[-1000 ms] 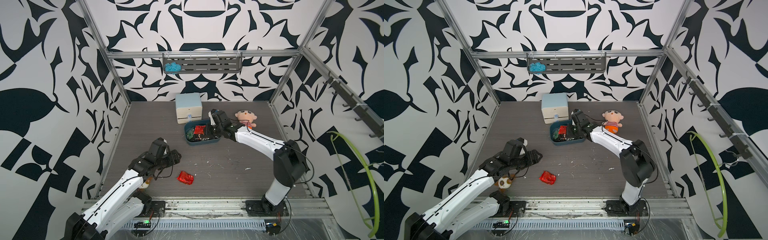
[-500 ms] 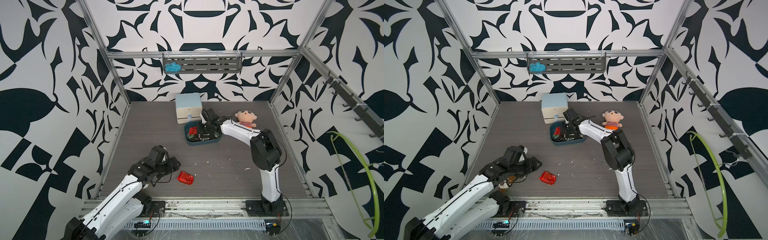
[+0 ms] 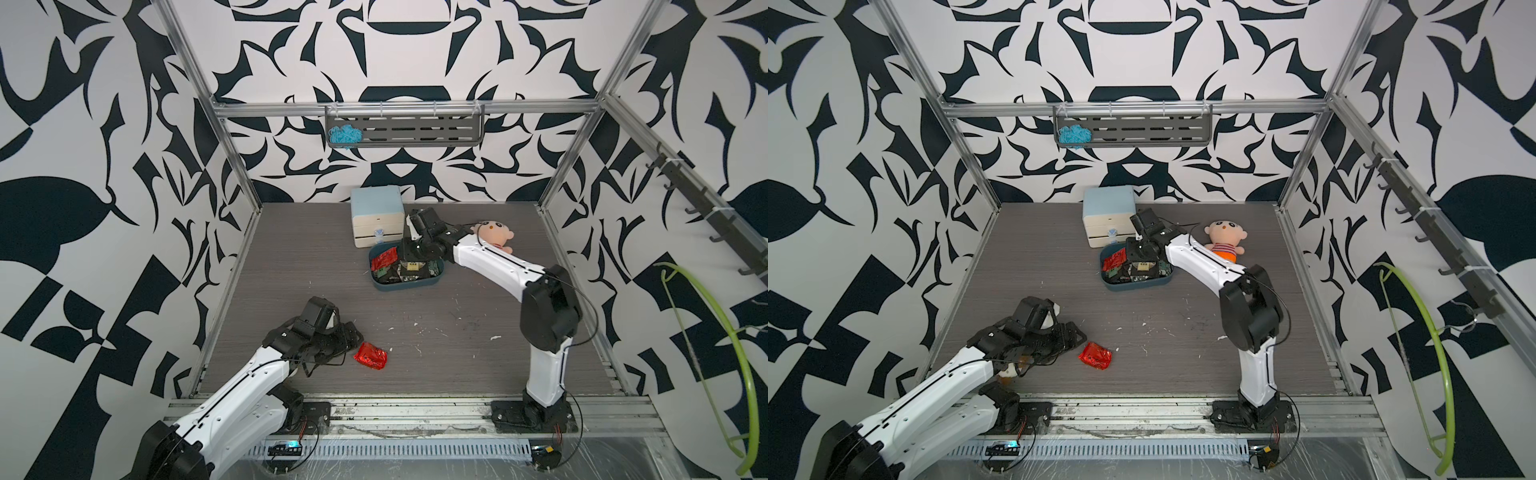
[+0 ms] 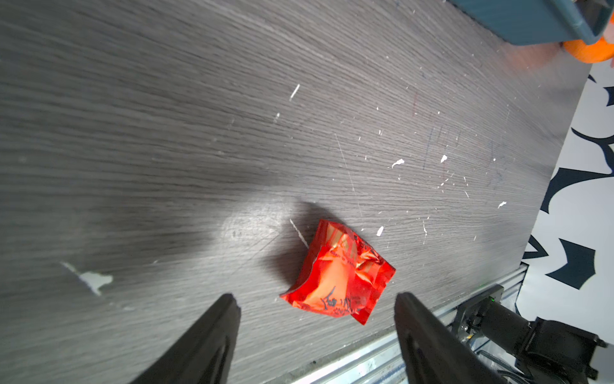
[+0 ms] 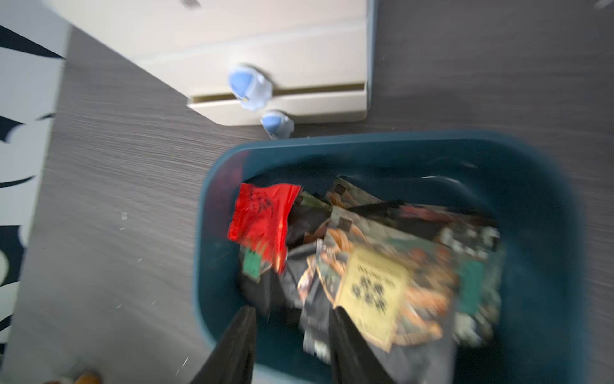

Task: Put the tea bags into the storage box
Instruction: Place the tea bag in the storage box, then pick up the tea bag from the center of the board.

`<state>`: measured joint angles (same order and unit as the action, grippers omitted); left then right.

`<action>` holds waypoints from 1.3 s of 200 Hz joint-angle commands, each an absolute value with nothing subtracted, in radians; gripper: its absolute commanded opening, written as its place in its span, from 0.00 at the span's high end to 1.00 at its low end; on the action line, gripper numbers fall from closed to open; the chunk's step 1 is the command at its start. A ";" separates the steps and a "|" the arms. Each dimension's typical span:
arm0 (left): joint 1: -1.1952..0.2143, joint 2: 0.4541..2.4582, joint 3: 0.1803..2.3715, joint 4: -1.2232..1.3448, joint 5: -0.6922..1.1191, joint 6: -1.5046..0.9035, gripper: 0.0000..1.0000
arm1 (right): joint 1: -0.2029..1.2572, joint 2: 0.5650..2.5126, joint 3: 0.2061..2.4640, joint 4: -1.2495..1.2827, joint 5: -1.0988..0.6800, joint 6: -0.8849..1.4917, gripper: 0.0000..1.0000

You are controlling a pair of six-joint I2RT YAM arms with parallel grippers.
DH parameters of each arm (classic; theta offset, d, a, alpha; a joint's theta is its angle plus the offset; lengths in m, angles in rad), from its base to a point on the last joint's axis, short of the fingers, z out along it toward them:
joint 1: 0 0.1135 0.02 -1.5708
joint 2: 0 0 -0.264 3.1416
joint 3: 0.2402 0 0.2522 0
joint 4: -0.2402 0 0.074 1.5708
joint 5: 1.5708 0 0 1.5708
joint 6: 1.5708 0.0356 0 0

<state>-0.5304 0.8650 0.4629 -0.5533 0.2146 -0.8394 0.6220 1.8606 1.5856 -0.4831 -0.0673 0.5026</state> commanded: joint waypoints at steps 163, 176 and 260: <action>-0.559 0.857 0.327 -0.411 0.259 -0.897 0.51 | 1.292 1.423 0.636 0.151 0.273 1.310 0.18; -0.561 0.870 0.323 -0.401 0.254 -0.901 0.54 | 1.293 1.453 0.645 0.174 0.273 1.315 0.18; -0.574 0.991 0.317 -0.344 0.229 -0.900 0.61 | 1.295 1.677 0.744 0.333 0.139 1.337 0.24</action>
<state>-0.5671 0.9718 0.3359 -0.3656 0.2420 -0.9012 1.2900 1.6318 0.6827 0.2600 0.2028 1.3193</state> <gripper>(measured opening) 0.400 0.769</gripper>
